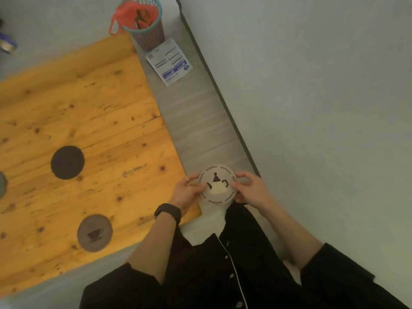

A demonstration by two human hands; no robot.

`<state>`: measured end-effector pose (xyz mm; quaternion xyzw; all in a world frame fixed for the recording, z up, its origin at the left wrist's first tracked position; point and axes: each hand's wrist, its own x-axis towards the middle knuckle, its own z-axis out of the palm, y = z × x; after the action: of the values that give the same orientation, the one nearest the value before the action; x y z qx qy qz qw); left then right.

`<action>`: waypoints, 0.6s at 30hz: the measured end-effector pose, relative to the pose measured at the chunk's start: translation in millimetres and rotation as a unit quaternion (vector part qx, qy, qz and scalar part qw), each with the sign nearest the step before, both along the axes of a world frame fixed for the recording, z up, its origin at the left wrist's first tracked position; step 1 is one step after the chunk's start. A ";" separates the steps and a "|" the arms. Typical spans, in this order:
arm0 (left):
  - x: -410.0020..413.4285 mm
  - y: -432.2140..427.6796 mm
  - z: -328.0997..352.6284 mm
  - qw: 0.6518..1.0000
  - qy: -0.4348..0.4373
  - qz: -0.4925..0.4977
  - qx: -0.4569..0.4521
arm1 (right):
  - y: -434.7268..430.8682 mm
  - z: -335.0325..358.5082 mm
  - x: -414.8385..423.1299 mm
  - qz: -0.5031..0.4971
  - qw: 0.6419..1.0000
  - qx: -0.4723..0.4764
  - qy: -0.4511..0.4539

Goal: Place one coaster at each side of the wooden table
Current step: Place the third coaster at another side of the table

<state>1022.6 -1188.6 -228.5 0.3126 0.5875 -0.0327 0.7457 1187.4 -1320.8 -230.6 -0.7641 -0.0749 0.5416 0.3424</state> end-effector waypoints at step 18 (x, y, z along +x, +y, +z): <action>29.3 65.7 -11.7 0.966 0.070 0.222 0.114 | 183.7 -15.9 71.4 0.380 0.905 0.039 -0.185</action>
<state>1051.9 -1122.9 -240.2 0.2544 0.6929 0.1795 0.6503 1258.7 -1137.1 -246.6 -0.7501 -0.4426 0.4766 0.1199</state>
